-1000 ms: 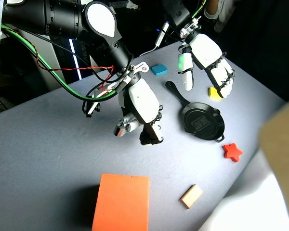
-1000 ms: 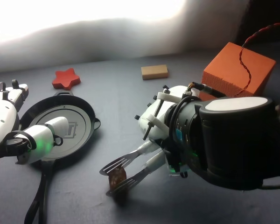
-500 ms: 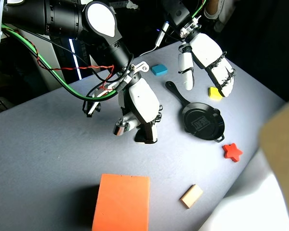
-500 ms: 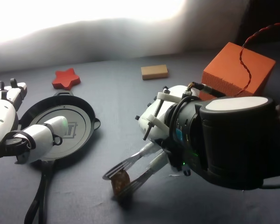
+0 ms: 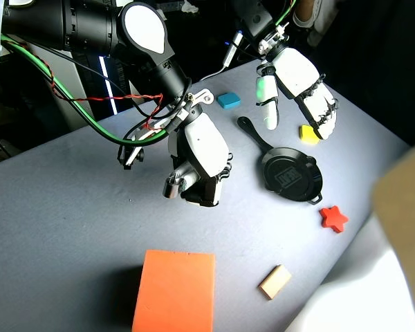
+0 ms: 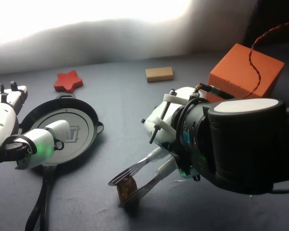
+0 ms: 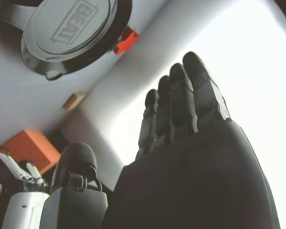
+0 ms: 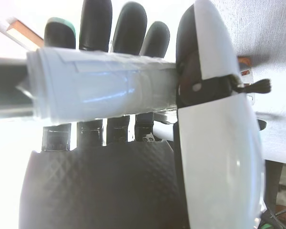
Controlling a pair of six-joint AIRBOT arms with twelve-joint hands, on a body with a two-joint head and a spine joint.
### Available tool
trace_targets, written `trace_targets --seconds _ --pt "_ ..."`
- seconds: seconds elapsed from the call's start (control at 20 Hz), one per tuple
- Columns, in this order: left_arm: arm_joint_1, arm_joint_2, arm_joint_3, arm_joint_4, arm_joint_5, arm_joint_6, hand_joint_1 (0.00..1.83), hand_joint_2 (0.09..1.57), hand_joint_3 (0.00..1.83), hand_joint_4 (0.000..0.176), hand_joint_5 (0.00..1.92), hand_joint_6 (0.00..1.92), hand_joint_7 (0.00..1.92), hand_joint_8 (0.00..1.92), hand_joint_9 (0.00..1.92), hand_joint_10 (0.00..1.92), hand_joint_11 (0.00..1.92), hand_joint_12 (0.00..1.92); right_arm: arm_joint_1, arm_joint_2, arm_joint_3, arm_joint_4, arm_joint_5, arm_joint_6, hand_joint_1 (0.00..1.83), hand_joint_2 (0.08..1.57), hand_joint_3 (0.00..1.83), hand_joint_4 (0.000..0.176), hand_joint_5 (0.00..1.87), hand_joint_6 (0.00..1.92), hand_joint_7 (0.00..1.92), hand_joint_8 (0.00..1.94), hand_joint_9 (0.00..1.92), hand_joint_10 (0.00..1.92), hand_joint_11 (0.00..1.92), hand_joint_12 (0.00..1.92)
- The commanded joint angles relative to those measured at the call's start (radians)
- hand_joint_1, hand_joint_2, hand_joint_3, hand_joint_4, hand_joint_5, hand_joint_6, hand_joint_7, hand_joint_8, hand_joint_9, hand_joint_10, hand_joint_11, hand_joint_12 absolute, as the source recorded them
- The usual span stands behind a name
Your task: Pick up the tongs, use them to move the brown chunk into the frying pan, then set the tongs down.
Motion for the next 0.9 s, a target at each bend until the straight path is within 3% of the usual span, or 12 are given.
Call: trace_targets --seconds 0.0,0.1,0.2,0.25,0.3,0.35,0.4,0.5,0.85 --pt "-0.007 0.001 -0.001 0.068 -0.088 0.0 0.0 1.25 0.0 0.007 0.08 0.0 0.12 0.0 0.15 0.0 0.0 0.53 0.019 0.006 0.0 -0.07 0.0 -0.008 1.36 1.09 0.01 0.0 0.9 0.96 1.15 0.74 1.02 1.14 0.78 1.61" --pt "-0.006 0.001 -0.001 0.068 -0.088 0.0 0.0 1.25 0.0 0.008 0.09 0.0 0.13 0.0 0.16 0.0 0.0 0.55 0.033 0.005 0.004 -0.07 0.004 -0.008 1.38 1.1 0.0 0.0 0.85 1.01 1.12 0.76 0.96 1.26 0.78 1.62" --pt "-0.006 0.001 -0.001 0.068 -0.088 0.0 0.0 1.25 0.0 0.004 0.09 0.0 0.13 0.0 0.15 0.0 0.0 0.52 0.053 0.005 0.008 -0.07 0.006 -0.006 1.38 1.1 0.0 0.0 0.87 1.0 1.13 0.69 0.99 1.25 0.87 1.51" --pt "-0.006 0.001 -0.001 0.068 -0.088 0.0 0.0 1.25 0.0 0.003 0.1 0.0 0.14 0.0 0.16 0.01 0.0 0.55 0.06 0.005 0.009 -0.07 0.007 -0.004 1.39 1.09 0.0 0.0 0.88 0.99 1.11 0.71 1.02 1.22 0.9 1.45" --pt "-0.006 0.001 -0.002 0.068 -0.088 0.0 0.0 1.25 0.0 0.005 0.1 0.0 0.13 0.0 0.16 0.01 0.0 0.56 0.068 0.005 0.01 -0.07 0.008 -0.003 1.28 1.09 0.0 0.0 0.93 1.01 1.15 0.78 1.14 0.97 0.94 1.4" --pt "-0.006 0.001 -0.002 0.068 -0.088 0.0 0.0 1.25 0.0 0.007 0.1 0.0 0.13 0.0 0.16 0.0 0.0 0.56 0.074 0.005 0.01 -0.07 0.01 -0.004 1.26 1.09 0.0 0.0 0.92 1.02 1.15 0.84 1.19 0.85 0.96 1.37" --pt "-0.006 0.001 -0.002 0.068 -0.088 0.0 0.0 1.25 0.0 0.008 0.09 0.0 0.13 0.0 0.16 0.0 0.0 0.59 0.084 0.005 0.015 -0.07 0.012 -0.002 1.36 1.09 0.01 0.0 0.89 0.99 1.11 0.79 1.07 1.1 0.97 1.35" --pt "-0.006 0.001 -0.002 0.066 -0.088 0.0 0.0 1.25 0.0 0.004 0.1 0.0 0.13 0.0 0.17 0.0 0.0 0.62 0.1 0.005 0.031 -0.071 0.028 0.019 1.26 1.1 0.0 0.0 0.91 1.03 1.14 0.87 1.2 0.83 0.98 1.36" --pt "0.003 0.013 0.007 0.024 -0.142 -0.017 0.0 1.25 0.0 0.003 0.1 0.0 0.14 0.0 0.16 0.0 0.0 0.56 0.153 -0.034 0.127 -0.071 0.096 0.034 1.26 1.09 0.0 0.0 0.93 0.99 1.16 0.86 1.25 0.76 1.0 1.35"
